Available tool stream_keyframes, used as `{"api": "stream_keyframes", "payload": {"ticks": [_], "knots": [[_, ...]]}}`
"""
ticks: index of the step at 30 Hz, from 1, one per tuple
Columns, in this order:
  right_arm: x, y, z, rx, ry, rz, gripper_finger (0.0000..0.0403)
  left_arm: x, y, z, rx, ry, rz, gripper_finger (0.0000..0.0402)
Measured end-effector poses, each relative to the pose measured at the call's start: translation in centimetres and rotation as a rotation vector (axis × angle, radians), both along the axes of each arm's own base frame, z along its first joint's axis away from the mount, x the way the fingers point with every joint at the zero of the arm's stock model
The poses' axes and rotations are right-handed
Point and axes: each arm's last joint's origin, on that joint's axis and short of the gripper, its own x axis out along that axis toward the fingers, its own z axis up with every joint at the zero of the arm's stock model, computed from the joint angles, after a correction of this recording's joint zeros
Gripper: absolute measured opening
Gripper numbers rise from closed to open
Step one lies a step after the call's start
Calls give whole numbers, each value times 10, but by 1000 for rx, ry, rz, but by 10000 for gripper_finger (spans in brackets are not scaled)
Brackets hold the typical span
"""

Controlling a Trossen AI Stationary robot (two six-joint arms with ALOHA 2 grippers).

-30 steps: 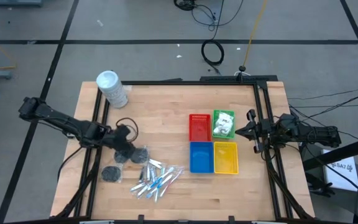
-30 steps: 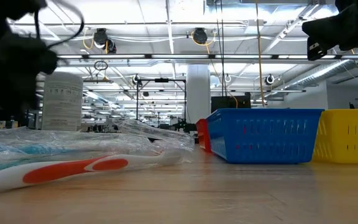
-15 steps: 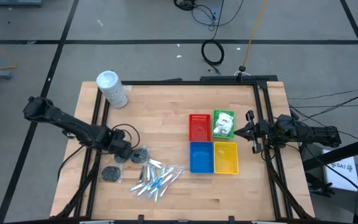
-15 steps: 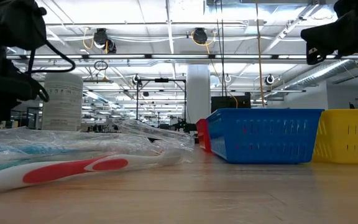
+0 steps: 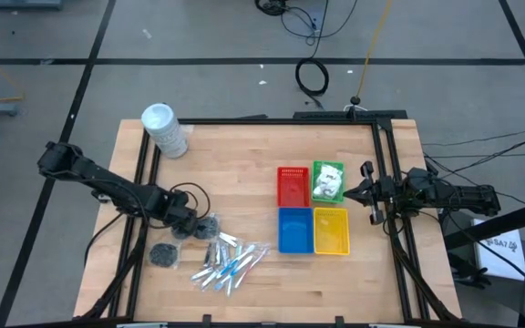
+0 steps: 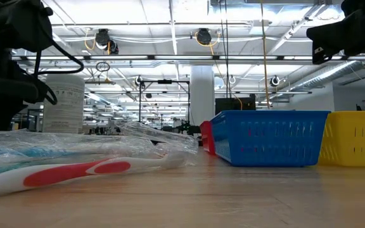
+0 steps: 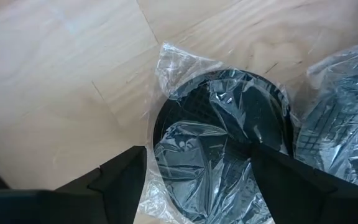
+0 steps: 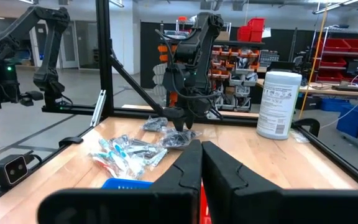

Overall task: Pick & Place Travel size toiletries
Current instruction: Put the black hairbrush into the orange bin

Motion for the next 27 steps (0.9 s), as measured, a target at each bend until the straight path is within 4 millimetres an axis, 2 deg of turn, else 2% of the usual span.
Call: {"api": "stream_keyframes", "payload": {"ticks": [3, 11, 21, 27], "knots": [[0, 0, 0, 0, 0, 0, 0, 0, 0, 0, -3, 2, 2, 258], [0, 0, 0, 0, 0, 0, 0, 0, 1, 0, 25, -4, 5, 128], [0, 0, 0, 0, 0, 0, 0, -1, 3, -1, 85, -9, -7, 13], [0, 0, 0, 0, 0, 0, 0, 0, 4, -1, 124, -27, 3, 1]]}}
